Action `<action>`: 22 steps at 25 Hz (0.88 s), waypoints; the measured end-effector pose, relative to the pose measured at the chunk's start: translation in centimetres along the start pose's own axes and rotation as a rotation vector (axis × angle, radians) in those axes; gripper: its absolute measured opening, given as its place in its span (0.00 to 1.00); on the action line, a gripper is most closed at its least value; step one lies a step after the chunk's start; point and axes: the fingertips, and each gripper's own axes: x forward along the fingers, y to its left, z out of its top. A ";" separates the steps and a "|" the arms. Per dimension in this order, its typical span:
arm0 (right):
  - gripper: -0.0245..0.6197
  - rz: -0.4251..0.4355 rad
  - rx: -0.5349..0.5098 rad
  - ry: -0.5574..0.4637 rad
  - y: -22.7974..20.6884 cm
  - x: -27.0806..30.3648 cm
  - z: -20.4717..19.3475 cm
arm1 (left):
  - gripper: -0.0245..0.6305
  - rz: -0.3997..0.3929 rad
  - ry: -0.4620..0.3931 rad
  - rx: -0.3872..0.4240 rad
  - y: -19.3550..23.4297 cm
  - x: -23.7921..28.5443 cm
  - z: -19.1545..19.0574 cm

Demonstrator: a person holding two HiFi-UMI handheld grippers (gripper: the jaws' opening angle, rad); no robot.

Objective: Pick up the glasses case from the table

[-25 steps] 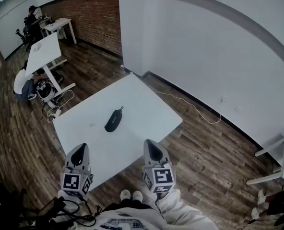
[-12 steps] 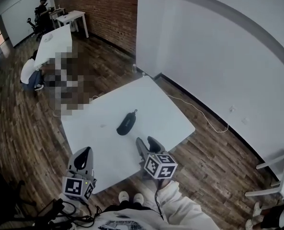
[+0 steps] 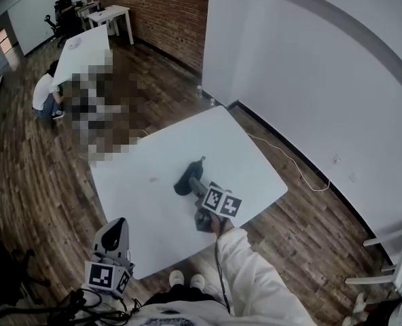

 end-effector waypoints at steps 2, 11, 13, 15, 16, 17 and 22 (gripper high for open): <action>0.63 -0.025 0.010 0.040 -0.8 1.8 -0.2 | 0.05 0.002 -0.001 -0.006 0.2 0.4 -0.1; 0.63 -0.179 -0.157 0.259 -4.3 9.1 -2.3 | 0.05 0.021 0.023 -0.041 1.1 1.2 -2.1; 0.63 -0.214 -0.141 0.300 -5.3 10.3 -2.8 | 0.05 0.043 0.033 -0.086 1.5 0.7 -3.6; 0.63 -0.255 -0.144 0.329 -6.0 11.3 -3.2 | 0.05 0.052 0.043 -0.104 1.8 0.5 -4.0; 0.63 -0.277 -0.164 0.340 -6.1 11.8 -3.3 | 0.05 0.057 0.048 -0.096 2.1 0.3 -3.9; 0.63 -0.299 -0.198 0.346 -6.2 12.4 -3.3 | 0.05 0.064 0.054 -0.084 2.4 0.2 -3.8; 0.63 -0.383 -0.383 0.382 -6.0 14.9 -3.6 | 0.05 0.077 0.094 -0.137 3.2 0.2 -4.3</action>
